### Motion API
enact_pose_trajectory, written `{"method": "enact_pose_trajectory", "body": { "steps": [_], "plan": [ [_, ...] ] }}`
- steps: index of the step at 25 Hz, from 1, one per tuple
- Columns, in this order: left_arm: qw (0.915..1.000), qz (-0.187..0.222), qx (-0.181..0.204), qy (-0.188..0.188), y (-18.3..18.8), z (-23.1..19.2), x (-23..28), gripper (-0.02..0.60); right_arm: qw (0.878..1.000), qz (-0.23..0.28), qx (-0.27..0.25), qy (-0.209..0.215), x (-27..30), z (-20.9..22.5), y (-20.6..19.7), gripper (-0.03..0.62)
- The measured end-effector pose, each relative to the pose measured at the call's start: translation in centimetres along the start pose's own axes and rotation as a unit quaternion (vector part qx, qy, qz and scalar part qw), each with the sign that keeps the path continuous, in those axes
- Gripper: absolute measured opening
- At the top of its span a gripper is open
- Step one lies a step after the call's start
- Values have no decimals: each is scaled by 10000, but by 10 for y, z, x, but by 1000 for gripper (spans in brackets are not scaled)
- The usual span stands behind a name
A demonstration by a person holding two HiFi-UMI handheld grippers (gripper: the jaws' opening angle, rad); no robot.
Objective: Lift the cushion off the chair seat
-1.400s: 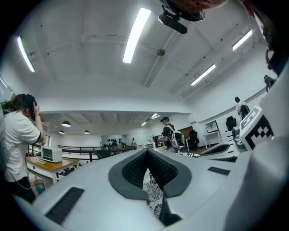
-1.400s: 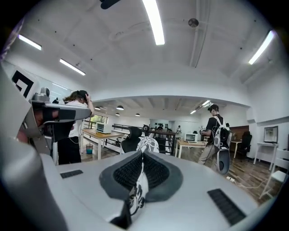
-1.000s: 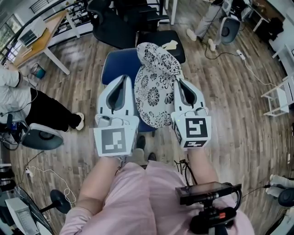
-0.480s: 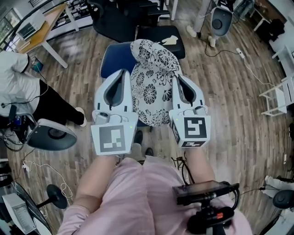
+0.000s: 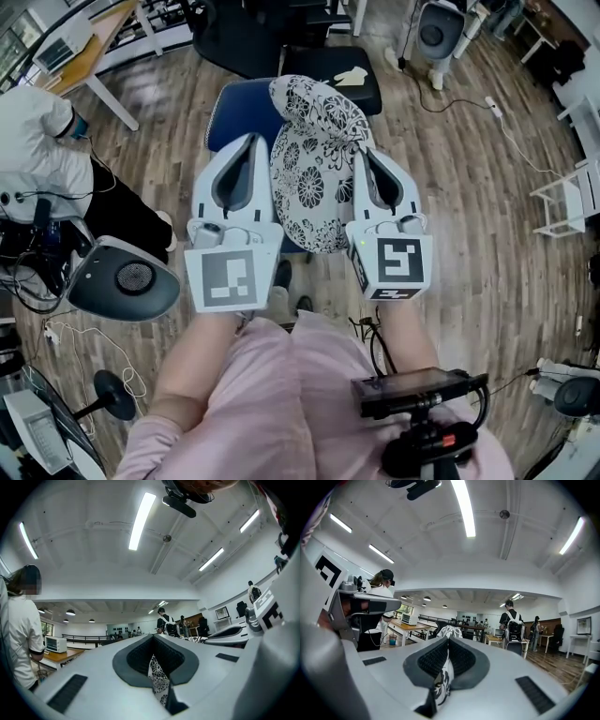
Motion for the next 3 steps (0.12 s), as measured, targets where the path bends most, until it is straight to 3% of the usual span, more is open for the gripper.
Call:
{"method": "enact_pose_trajectory", "body": {
  "steps": [3],
  "plan": [
    [10000, 7, 11, -5, 3, 0, 3, 11, 10000, 2, -7, 0, 1, 2, 3, 3]
  ]
}}
Point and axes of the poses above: the fingertips, and each gripper's own axes: x forward along the fingers, z to its right, y out of its top, the point moved 7 cm from there along -x, backward along the fingers, and after that the axes turned 11 degrees about z, right-handed, at the moved point
